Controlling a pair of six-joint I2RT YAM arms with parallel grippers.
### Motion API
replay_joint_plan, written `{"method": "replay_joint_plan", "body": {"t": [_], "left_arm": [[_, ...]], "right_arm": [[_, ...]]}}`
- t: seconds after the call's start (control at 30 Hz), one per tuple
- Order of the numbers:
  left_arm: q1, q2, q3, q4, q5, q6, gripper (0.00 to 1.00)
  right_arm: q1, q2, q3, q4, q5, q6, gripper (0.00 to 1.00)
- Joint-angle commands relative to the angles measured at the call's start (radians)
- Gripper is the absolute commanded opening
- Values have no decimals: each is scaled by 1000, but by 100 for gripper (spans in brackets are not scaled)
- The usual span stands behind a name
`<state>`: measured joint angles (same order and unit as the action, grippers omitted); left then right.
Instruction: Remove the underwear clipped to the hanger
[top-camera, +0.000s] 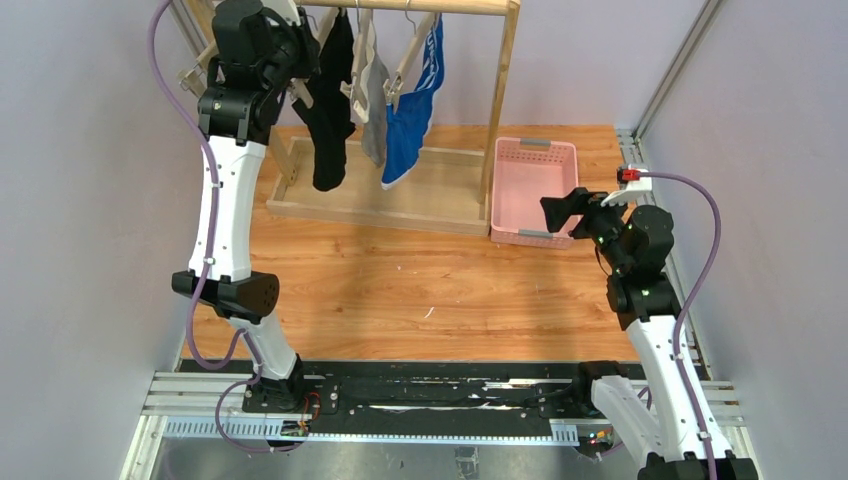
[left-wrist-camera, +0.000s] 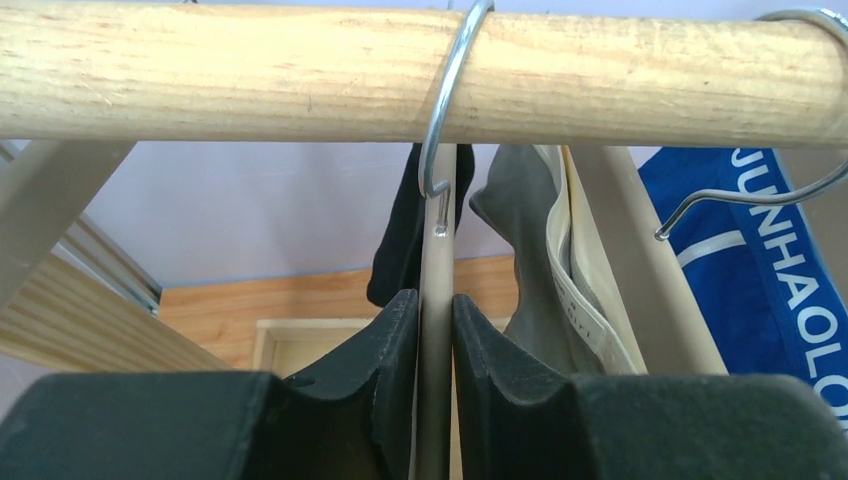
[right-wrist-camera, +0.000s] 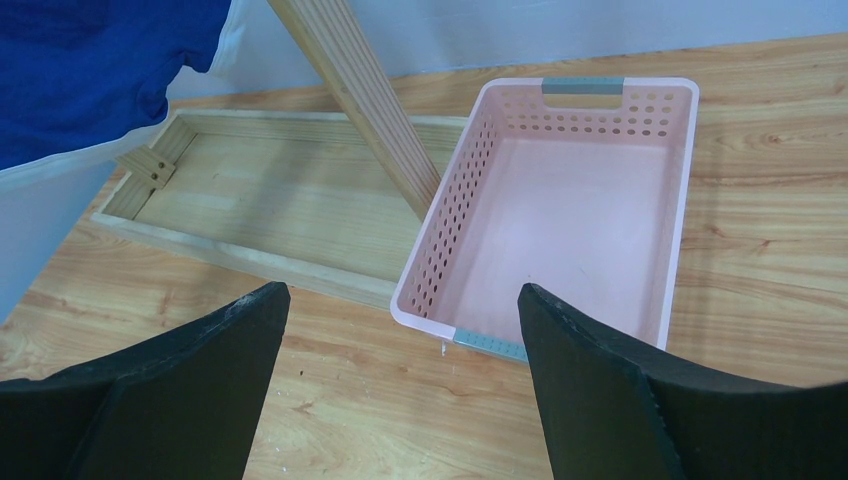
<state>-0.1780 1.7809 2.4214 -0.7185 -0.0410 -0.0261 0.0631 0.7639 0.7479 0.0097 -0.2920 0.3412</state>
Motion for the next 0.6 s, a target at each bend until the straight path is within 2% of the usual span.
{"method": "replay_joint_plan", "body": {"t": [0.0, 0.17, 0.33, 0.4, 0.47, 0.57], "left_arm": [[6, -29, -18, 13, 10, 9, 29], [6, -40, -46, 14, 9, 12, 34], [6, -49, -61, 20, 6, 15, 32], [6, -53, -67, 25, 3, 17, 28], [6, -59, -77, 32, -4, 17, 19], [6, -71, -95, 49, -13, 12, 2]], "right_arm": [[14, -18, -12, 33, -16, 10, 87], [14, -20, -14, 36, -17, 10, 87], [13, -20, -19, 38, -15, 10, 87], [14, -20, -23, 40, -14, 11, 87], [14, -20, -27, 41, -13, 12, 87], [14, -16, -30, 42, -20, 13, 87]]}}
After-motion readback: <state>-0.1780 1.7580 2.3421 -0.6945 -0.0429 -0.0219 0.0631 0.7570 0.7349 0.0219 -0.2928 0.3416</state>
